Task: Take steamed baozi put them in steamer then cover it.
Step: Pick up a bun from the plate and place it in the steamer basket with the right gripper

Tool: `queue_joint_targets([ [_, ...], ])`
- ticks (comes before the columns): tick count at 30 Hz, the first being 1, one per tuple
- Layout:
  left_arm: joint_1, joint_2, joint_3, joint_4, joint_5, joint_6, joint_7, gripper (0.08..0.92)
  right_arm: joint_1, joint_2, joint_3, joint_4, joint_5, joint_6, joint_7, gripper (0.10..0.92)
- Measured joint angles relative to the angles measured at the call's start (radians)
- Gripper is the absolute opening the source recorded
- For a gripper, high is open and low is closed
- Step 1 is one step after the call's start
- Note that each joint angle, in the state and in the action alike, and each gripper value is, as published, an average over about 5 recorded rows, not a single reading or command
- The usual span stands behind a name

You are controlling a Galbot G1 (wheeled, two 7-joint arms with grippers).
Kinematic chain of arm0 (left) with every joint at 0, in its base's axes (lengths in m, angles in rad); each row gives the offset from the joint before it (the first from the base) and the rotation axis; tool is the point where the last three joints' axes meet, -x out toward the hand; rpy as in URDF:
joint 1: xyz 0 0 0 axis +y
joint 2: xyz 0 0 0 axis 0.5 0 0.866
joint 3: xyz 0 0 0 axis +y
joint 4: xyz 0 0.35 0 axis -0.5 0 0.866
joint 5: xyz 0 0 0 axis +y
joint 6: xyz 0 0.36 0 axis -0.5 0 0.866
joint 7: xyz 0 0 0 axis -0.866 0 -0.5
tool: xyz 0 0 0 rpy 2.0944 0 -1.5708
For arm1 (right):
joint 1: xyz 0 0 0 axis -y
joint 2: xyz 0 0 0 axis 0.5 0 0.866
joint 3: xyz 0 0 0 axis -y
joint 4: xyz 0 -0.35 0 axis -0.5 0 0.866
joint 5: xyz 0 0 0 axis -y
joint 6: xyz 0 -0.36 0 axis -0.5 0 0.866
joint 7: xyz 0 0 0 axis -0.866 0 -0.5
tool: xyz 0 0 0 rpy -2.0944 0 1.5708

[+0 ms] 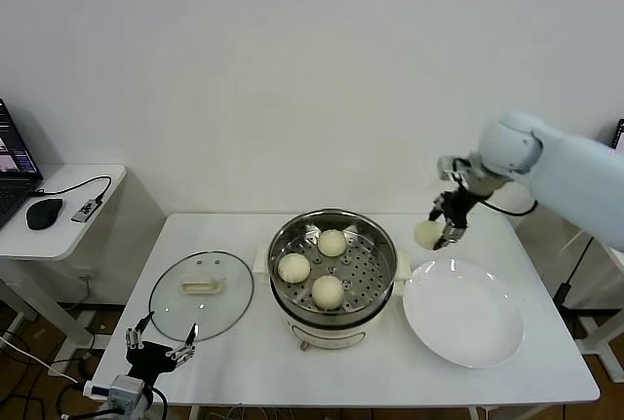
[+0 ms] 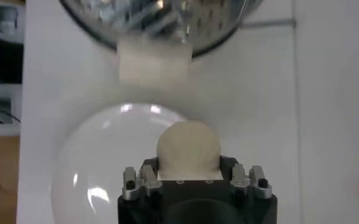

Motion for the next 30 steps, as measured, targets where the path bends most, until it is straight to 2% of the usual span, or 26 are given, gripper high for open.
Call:
queue_joint_targets([
  [13, -0.020, -0.009, 0.007, -0.009, -0.014, -0.010, 0.006, 0.823, 0.083, 0.178, -0.117, -0.008, 0.126, -0.094, 0.039, 0.604],
  [30, -0.026, -0.005, 0.012, 0.001, -0.023, -0.011, 0.010, 0.823, -0.044, 0.282, -0.127, -0.045, 0.086, -0.166, 0.108, 0.602],
])
